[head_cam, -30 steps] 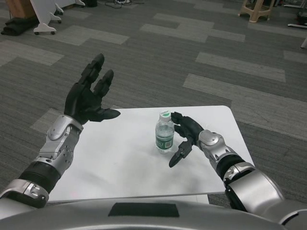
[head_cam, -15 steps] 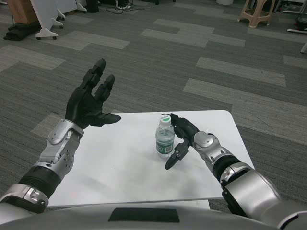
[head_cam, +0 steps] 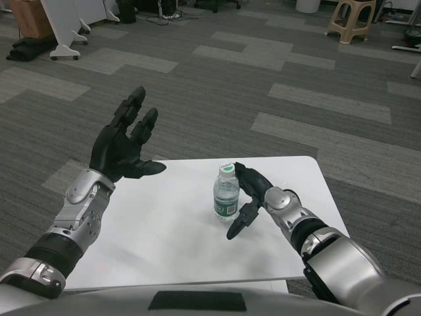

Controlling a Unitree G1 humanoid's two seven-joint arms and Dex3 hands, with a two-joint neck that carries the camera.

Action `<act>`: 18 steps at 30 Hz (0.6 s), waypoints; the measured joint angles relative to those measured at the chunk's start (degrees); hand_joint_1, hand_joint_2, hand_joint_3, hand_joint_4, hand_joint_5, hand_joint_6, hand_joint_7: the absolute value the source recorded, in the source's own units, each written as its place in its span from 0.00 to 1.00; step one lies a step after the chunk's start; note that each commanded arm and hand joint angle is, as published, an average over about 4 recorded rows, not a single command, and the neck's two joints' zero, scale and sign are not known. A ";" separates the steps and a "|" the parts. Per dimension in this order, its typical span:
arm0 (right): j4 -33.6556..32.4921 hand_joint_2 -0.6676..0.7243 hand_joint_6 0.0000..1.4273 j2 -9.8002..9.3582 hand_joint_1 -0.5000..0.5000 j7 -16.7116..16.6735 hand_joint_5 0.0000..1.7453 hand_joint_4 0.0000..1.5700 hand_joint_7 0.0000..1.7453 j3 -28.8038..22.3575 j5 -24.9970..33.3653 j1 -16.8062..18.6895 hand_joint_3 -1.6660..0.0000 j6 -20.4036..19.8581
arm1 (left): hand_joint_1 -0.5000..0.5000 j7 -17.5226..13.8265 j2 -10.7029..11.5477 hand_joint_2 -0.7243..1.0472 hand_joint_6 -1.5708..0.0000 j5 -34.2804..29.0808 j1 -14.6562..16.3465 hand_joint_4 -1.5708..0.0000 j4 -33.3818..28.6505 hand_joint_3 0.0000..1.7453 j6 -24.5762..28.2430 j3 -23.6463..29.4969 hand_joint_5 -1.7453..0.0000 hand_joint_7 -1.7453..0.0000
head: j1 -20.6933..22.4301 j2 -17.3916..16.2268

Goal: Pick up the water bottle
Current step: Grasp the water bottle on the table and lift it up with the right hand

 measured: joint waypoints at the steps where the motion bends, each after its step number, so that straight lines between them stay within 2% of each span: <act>1: 0.06 0.64 0.02 0.05 0.04 -0.31 0.00 0.00 0.00 0.31 0.00 -0.07 1.00 0.00 | 0.00 0.00 0.00 0.60 1.00 0.00 0.00 1.00 0.01 0.05 0.00 -0.01 1.00 1.00 | 0.03 0.15; 3: 0.24 0.64 0.01 0.10 0.04 -1.01 0.00 0.00 0.00 1.14 -0.01 -0.32 0.98 0.00 | 0.00 0.00 0.00 0.60 1.00 -0.01 0.00 1.00 0.04 0.05 0.00 -0.06 1.00 1.00 | 0.05 0.32; 18: 0.88 0.64 0.00 0.42 0.04 -3.98 0.00 0.00 0.00 5.01 0.00 -1.54 1.00 0.00 | 0.00 0.00 0.00 0.60 1.00 -0.08 -0.02 1.00 0.14 0.05 0.00 -0.27 1.00 1.00 | -1.53 0.77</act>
